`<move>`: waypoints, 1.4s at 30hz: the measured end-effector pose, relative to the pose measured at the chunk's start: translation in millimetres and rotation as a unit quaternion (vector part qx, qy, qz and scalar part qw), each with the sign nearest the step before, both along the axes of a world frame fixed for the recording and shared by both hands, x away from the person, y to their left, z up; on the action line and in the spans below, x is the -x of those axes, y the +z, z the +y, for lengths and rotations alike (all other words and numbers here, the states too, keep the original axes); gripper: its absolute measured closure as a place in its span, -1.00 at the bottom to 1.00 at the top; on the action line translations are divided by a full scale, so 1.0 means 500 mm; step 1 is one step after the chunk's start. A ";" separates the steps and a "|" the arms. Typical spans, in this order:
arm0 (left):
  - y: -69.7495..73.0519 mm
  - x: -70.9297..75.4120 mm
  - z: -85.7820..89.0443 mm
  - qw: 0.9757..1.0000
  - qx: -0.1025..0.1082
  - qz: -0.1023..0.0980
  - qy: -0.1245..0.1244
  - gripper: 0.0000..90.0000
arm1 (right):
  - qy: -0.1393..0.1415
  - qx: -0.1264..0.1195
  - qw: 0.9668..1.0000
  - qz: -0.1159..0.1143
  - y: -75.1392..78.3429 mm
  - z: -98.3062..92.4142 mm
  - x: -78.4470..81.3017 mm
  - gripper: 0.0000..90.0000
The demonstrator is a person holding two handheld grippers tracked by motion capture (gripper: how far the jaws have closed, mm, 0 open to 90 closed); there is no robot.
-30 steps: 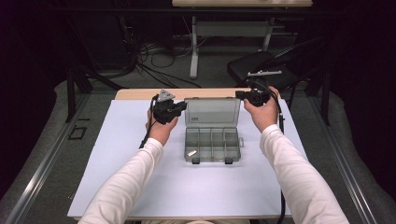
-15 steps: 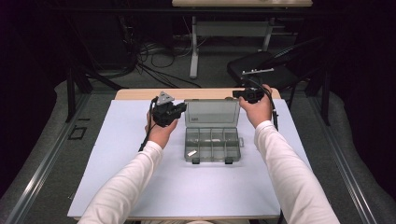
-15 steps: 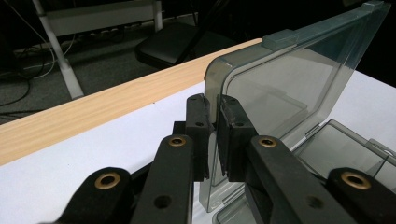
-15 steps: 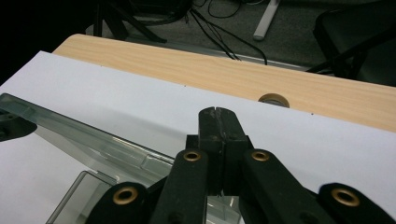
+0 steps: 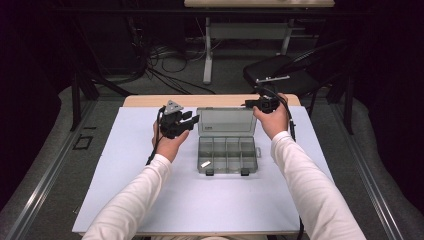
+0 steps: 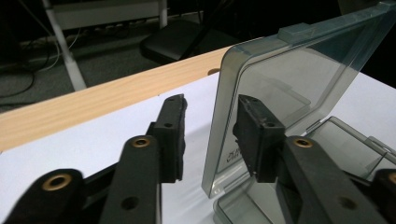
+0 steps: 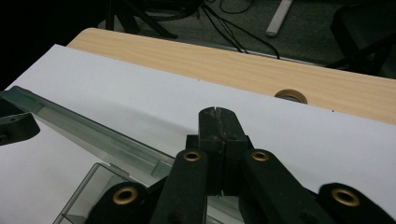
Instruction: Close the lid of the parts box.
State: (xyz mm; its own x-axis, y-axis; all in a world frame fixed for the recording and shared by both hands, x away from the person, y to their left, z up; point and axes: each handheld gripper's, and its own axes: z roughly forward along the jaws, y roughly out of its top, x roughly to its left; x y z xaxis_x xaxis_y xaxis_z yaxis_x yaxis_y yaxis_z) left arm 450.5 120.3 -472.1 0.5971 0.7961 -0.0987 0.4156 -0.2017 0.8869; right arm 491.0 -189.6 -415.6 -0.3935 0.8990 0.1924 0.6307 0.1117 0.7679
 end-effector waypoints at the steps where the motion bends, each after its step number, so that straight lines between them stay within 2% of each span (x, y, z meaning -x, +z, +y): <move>1: 0.003 0.004 0.003 1.000 -0.003 0.005 0.002 0.29 | 0.001 0.003 1.000 -0.002 0.000 0.001 0.001 1.00; 4: 0.007 0.015 0.011 1.000 0.010 0.016 -0.003 0.24 | 0.001 0.006 1.000 -0.005 0.002 0.000 0.003 1.00; 8: 0.008 0.025 0.016 0.999 0.026 0.028 -0.017 0.24 | 0.002 -0.005 1.000 0.002 0.001 -0.006 0.003 1.00; 10: 0.010 0.031 0.016 0.999 0.028 0.032 -0.017 0.32 | 0.005 -0.005 1.000 0.002 -0.001 -0.009 0.003 1.00; 13: 0.016 0.040 0.014 0.998 0.043 0.035 -0.023 0.45 | 0.007 -0.003 1.000 0.001 0.000 -0.010 0.006 1.00; 18: 0.021 0.053 0.002 0.997 0.051 0.038 -0.041 0.61 | 0.010 -0.007 1.000 0.005 0.000 -0.012 0.015 1.00; 23: 0.019 0.057 -0.010 0.995 0.060 0.059 -0.052 0.76 | 0.016 -0.011 1.000 0.009 -0.001 -0.016 0.023 1.00; 25: 0.015 0.057 -0.015 0.995 0.066 0.062 -0.049 0.82 | 0.017 -0.011 1.000 0.013 -0.001 -0.016 0.027 1.00; 30: 0.012 0.056 -0.019 0.994 0.070 0.077 -0.045 0.98 | 0.022 -0.016 1.000 0.014 -0.002 -0.014 0.038 1.00; 42: 0.007 0.073 -0.039 0.992 0.065 0.091 -0.056 1.00 | 0.049 -0.020 0.998 0.022 -0.021 -0.008 0.078 1.00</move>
